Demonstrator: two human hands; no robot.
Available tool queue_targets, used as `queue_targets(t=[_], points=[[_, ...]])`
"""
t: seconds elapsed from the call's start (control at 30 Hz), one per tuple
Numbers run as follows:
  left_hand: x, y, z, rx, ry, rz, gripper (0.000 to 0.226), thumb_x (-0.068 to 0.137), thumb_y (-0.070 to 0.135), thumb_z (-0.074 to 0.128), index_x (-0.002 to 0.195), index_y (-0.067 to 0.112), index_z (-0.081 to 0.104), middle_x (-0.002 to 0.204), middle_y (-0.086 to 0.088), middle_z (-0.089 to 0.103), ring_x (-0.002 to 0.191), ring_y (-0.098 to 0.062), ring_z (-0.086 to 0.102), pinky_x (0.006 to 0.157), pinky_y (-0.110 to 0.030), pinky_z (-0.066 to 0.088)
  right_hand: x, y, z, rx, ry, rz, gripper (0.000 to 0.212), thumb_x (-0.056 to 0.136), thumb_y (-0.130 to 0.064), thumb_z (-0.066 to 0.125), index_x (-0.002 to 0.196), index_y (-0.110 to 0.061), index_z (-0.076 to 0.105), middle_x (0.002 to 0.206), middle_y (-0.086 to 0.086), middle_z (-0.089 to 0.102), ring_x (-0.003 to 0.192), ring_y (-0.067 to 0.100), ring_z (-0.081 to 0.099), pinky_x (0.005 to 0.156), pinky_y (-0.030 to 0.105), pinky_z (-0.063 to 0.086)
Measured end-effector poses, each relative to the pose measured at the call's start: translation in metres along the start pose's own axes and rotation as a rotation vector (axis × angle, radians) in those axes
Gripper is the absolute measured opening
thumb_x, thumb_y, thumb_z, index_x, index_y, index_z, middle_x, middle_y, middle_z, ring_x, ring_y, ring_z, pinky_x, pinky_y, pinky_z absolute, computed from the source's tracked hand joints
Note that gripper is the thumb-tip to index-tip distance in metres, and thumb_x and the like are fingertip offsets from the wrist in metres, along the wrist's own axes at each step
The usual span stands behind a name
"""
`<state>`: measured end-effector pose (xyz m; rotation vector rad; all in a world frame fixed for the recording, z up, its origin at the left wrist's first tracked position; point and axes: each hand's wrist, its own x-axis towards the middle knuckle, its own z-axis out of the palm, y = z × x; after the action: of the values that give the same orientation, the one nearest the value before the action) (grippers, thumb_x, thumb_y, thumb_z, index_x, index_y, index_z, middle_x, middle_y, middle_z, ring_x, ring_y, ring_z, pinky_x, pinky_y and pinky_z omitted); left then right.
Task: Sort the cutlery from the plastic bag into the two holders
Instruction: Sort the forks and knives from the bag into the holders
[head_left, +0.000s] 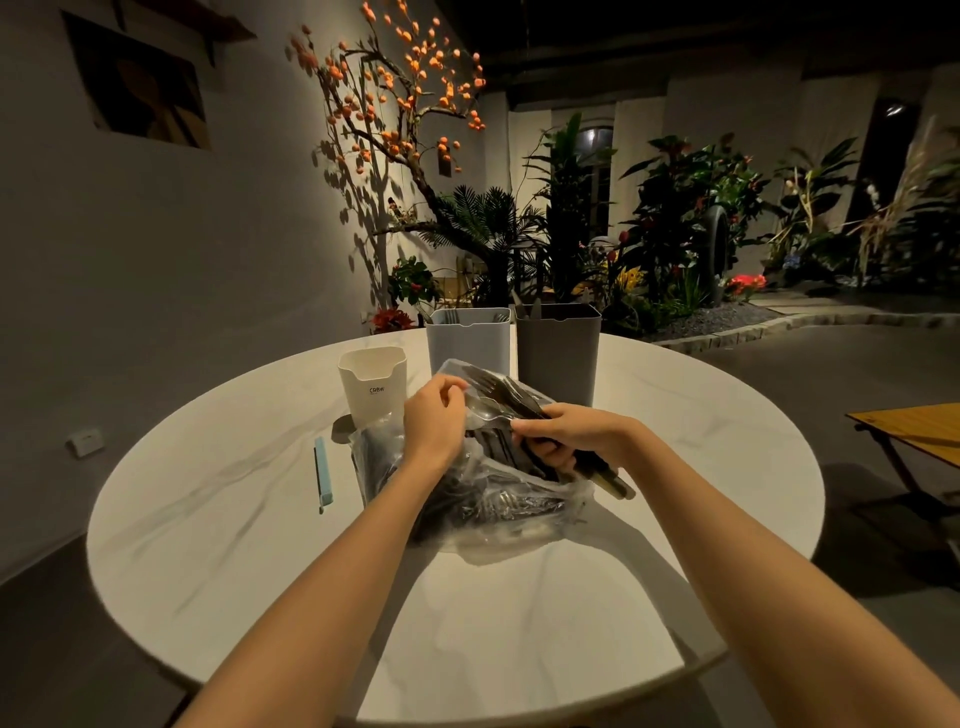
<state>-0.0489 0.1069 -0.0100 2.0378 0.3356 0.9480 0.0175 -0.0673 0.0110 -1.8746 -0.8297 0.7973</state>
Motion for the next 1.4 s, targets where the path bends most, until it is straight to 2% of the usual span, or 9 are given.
queue_targets(t=[0.17, 0.57, 0.7, 0.8, 0.97, 1.03, 1.1, 1.27, 1.4], points=[[0.006, 0.02, 0.008, -0.123, -0.092, -0.112, 0.031, 0.104, 0.029, 0.034, 0.116, 0.007, 0.053, 0.099, -0.005, 0.06, 0.093, -0.02, 0.057, 0.09, -0.038, 0.047, 0.005, -0.007, 0.008, 0.087, 0.057, -0.111, 0.034, 0.102, -0.033, 0.042, 0.077, -0.013, 0.052, 0.059, 0.0, 0.034, 0.044, 0.007, 0.029, 0.043, 0.016, 0.024], [0.022, 0.013, 0.017, -0.322, -0.333, -0.081, 0.028, 0.103, 0.023, 0.04, 0.084, 0.012, 0.058, 0.096, -0.019, 0.063, 0.096, -0.03, 0.06, 0.094, -0.046, 0.047, 0.029, -0.008, 0.006, 0.343, 0.031, -0.137, 0.046, 0.101, -0.045, 0.036, 0.095, -0.008, 0.063, 0.055, -0.002, 0.035, 0.043, 0.008, 0.026, 0.043, 0.018, 0.024], [0.021, 0.011, 0.02, -0.413, -0.408, -0.113, 0.025, 0.104, 0.017, 0.038, 0.09, 0.008, 0.058, 0.09, -0.009, 0.061, 0.087, -0.016, 0.06, 0.08, -0.026, 0.053, 0.033, -0.003, 0.007, 0.398, -0.028, -0.109, 0.058, 0.101, -0.047, 0.033, 0.063, -0.018, 0.066, 0.048, -0.004, 0.036, 0.04, 0.008, 0.025, 0.045, 0.02, 0.022], [0.019, 0.007, 0.025, -0.42, -0.366, -0.139, 0.022, 0.103, 0.014, 0.038, 0.088, 0.009, 0.054, 0.082, -0.002, 0.059, 0.075, -0.006, 0.058, 0.065, -0.014, 0.049, 0.037, 0.001, 0.011, 0.402, -0.011, -0.134, 0.041, 0.102, -0.041, 0.038, 0.081, -0.011, 0.059, 0.05, -0.003, 0.042, 0.04, 0.007, 0.028, 0.044, 0.018, 0.023], [0.024, -0.005, 0.033, -0.405, -0.277, -0.196, 0.017, 0.1, 0.03, 0.043, 0.096, 0.014, 0.049, 0.091, -0.015, 0.061, 0.078, -0.03, 0.056, 0.078, -0.051, 0.05, 0.045, 0.006, 0.015, 0.415, 0.065, -0.207, 0.025, 0.104, -0.027, 0.037, 0.112, -0.006, 0.048, 0.07, 0.008, 0.059, 0.042, 0.008, 0.042, 0.042, 0.017, 0.034], [0.023, -0.006, 0.033, -0.416, -0.235, -0.212, 0.021, 0.101, 0.03, 0.042, 0.103, 0.01, 0.049, 0.094, -0.017, 0.062, 0.076, -0.028, 0.059, 0.074, -0.046, 0.052, 0.045, 0.007, 0.014, 0.433, 0.088, -0.236, 0.029, 0.105, -0.024, 0.036, 0.119, -0.004, 0.051, 0.079, 0.012, 0.063, 0.046, 0.011, 0.049, 0.045, 0.018, 0.04], [0.021, -0.003, 0.031, -0.445, -0.172, -0.244, 0.026, 0.102, 0.026, 0.04, 0.111, 0.003, 0.049, 0.1, -0.015, 0.066, 0.085, -0.022, 0.065, 0.073, -0.032, 0.054, 0.042, 0.008, 0.014, 0.441, 0.113, -0.24, 0.028, 0.104, -0.023, 0.037, 0.12, -0.008, 0.055, 0.084, 0.014, 0.067, 0.056, 0.014, 0.06, 0.051, 0.02, 0.048], [0.018, 0.002, 0.027, -0.674, -0.134, -0.32, 0.028, 0.105, 0.022, 0.031, 0.115, -0.003, 0.043, 0.093, -0.012, 0.073, 0.088, -0.031, 0.071, 0.085, -0.05, 0.056, 0.033, 0.009, 0.012, 0.496, 0.131, -0.192, 0.029, 0.102, -0.024, 0.044, 0.111, -0.003, 0.062, 0.094, 0.017, 0.072, 0.084, 0.026, 0.072, 0.069, 0.028, 0.06], [0.019, -0.003, 0.025, -0.823, -0.053, -0.357, 0.017, 0.106, 0.018, 0.03, 0.103, 0.007, 0.043, 0.071, -0.007, 0.066, 0.07, -0.022, 0.069, 0.082, -0.044, 0.057, 0.032, 0.008, 0.014, 0.46, 0.188, -0.189, 0.036, 0.103, -0.025, 0.042, 0.115, 0.001, 0.063, 0.102, 0.022, 0.071, 0.093, 0.031, 0.071, 0.075, 0.034, 0.059]])
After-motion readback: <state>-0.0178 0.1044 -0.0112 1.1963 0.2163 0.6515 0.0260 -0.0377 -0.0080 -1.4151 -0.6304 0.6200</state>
